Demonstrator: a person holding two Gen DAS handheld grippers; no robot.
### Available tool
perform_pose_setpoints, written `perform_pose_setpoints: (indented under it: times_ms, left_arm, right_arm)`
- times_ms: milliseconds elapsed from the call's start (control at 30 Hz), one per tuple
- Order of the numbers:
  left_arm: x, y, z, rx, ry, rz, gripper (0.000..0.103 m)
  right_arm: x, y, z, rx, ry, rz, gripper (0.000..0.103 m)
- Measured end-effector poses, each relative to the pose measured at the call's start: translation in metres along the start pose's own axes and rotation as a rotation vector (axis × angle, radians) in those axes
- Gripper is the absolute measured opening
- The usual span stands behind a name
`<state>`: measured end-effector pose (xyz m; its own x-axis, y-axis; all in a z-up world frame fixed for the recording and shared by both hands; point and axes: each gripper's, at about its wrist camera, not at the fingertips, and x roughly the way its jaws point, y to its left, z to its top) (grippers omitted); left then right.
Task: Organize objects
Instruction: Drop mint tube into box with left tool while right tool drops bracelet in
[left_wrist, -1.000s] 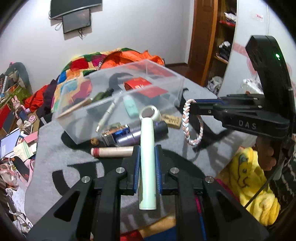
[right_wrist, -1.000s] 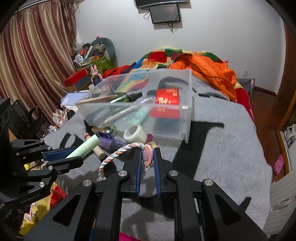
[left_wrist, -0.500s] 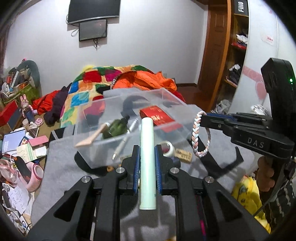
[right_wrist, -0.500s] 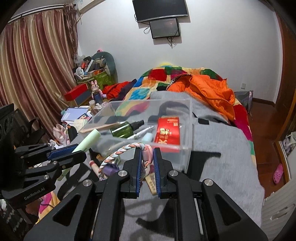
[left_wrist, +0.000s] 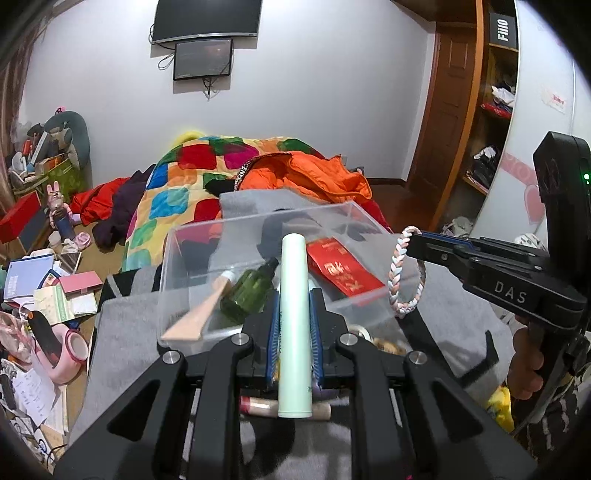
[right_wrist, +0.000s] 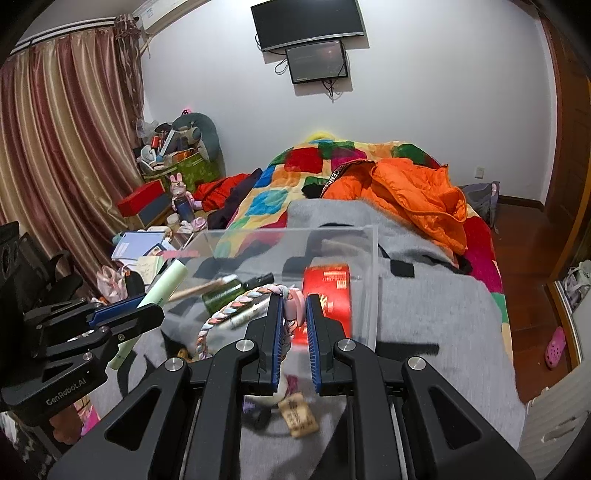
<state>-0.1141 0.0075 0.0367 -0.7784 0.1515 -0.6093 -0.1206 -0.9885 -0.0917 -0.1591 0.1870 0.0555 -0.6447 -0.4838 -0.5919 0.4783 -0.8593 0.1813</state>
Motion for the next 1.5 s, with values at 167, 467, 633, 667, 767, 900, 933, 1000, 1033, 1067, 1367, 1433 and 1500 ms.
perform_pose_setpoints:
  times_ms: [167, 467, 633, 667, 767, 900, 933, 1000, 1033, 1067, 1367, 1433, 1500]
  left_arm:
    - [0.008, 0.008, 0.011, -0.021, -0.004, -0.004, 0.015]
    - [0.033, 0.016, 0.022, -0.043, 0.028, -0.016, 0.015]
    - [0.048, 0.016, 0.023, -0.049, 0.053, -0.024, 0.015]
    - [0.052, 0.015, 0.023, -0.047, 0.061, -0.027, 0.015]
    - [0.062, 0.012, 0.02, -0.041, 0.085, -0.038, 0.015]
    - [0.071, 0.007, 0.016, -0.027, 0.105, -0.038, 0.015]
    - [0.072, 0.006, 0.015, -0.028, 0.109, -0.04, 0.015]
    - [0.076, 0.006, 0.015, -0.034, 0.117, -0.042, 0.015]
    - [0.076, 0.006, 0.015, -0.035, 0.119, -0.042, 0.015]
    - [0.077, 0.007, 0.015, -0.038, 0.12, -0.042, 0.015]
    - [0.062, 0.005, 0.017, -0.017, 0.089, -0.028, 0.016]
    - [0.057, 0.003, 0.017, -0.01, 0.082, -0.019, 0.017]
    - [0.053, 0.002, 0.016, -0.011, 0.071, -0.009, 0.027]
  right_arm:
    - [0.009, -0.003, 0.013, 0.008, -0.011, -0.012, 0.011]
    - [0.034, -0.009, 0.025, 0.036, 0.013, -0.039, 0.011]
    - [0.051, -0.012, 0.018, 0.045, 0.054, -0.041, 0.011]
    - [0.055, -0.012, 0.016, 0.044, 0.067, -0.041, 0.011]
    - [0.065, -0.009, 0.01, 0.025, 0.099, -0.04, 0.011]
    - [0.072, -0.003, 0.003, -0.026, 0.126, -0.051, 0.011]
    - [0.073, -0.001, 0.002, -0.037, 0.131, -0.053, 0.011]
    - [0.074, 0.003, 0.0, -0.054, 0.137, -0.055, 0.011]
    - [0.074, 0.004, -0.001, -0.06, 0.139, -0.056, 0.011]
    - [0.073, 0.006, -0.002, -0.067, 0.138, -0.057, 0.011]
    - [0.071, 0.005, -0.006, -0.072, 0.16, -0.054, 0.019]
    - [0.067, 0.004, -0.007, -0.065, 0.153, -0.059, 0.023]
    - [0.063, 0.003, -0.008, -0.059, 0.149, -0.052, 0.027]
